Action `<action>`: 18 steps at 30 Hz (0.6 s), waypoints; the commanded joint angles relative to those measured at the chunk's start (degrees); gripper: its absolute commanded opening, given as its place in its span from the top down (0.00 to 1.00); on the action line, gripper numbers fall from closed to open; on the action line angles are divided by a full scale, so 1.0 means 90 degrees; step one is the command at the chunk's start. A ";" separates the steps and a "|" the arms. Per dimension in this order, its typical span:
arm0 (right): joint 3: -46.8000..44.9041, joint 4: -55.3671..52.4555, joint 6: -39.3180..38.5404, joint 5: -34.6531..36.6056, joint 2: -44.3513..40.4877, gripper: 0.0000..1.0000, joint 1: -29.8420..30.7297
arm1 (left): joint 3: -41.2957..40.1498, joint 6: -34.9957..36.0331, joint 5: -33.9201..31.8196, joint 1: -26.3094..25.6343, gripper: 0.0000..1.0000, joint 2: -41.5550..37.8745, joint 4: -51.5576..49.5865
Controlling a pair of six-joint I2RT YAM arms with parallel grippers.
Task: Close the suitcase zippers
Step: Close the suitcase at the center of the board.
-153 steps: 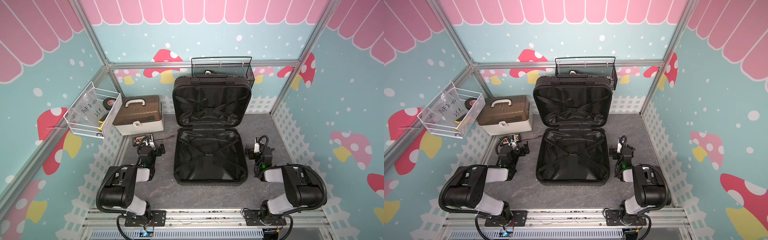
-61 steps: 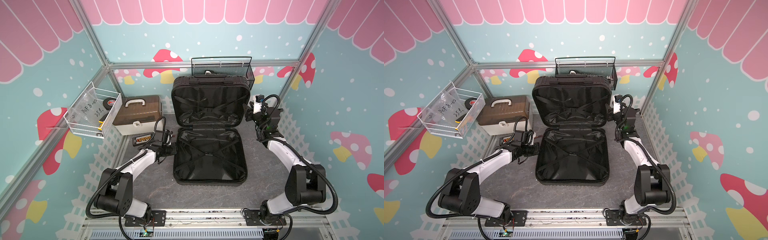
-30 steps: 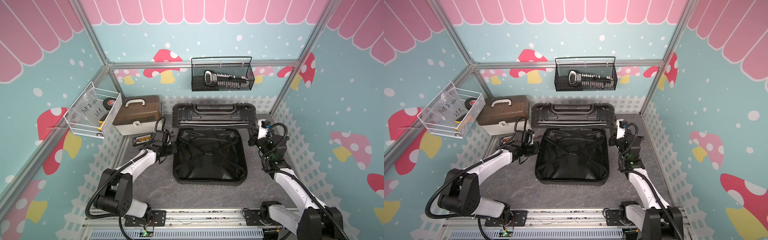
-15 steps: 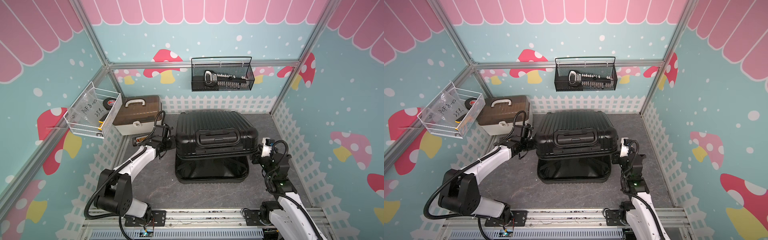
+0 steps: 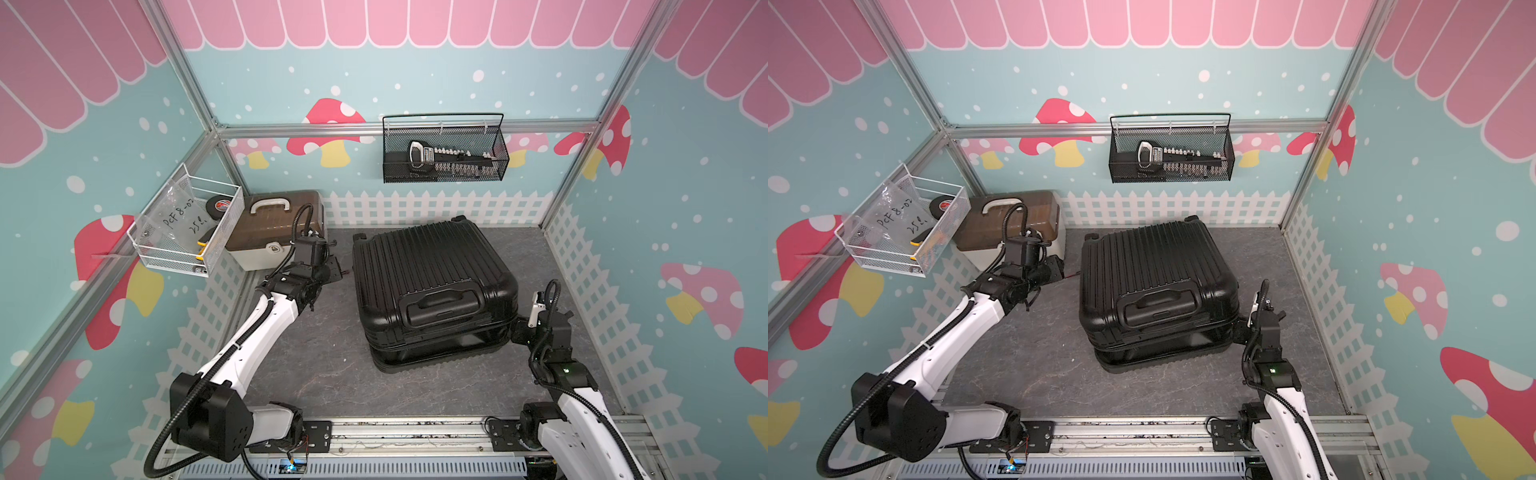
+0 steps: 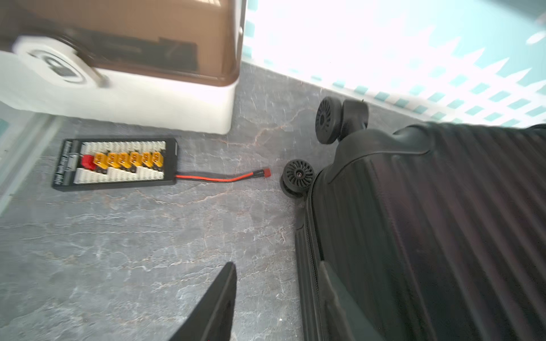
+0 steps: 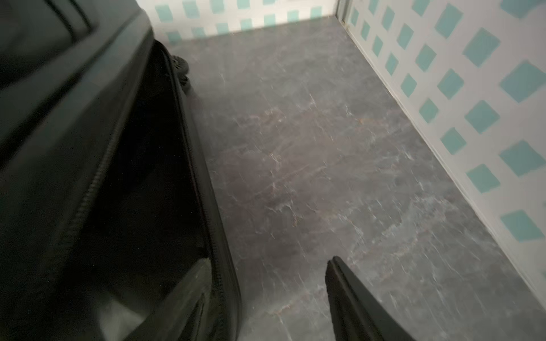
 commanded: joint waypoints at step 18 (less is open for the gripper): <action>0.1036 0.0780 -0.0321 0.0910 0.1863 0.28 -0.0002 | -0.0561 -0.1070 0.1279 -0.1368 0.46 -0.1904 -0.2477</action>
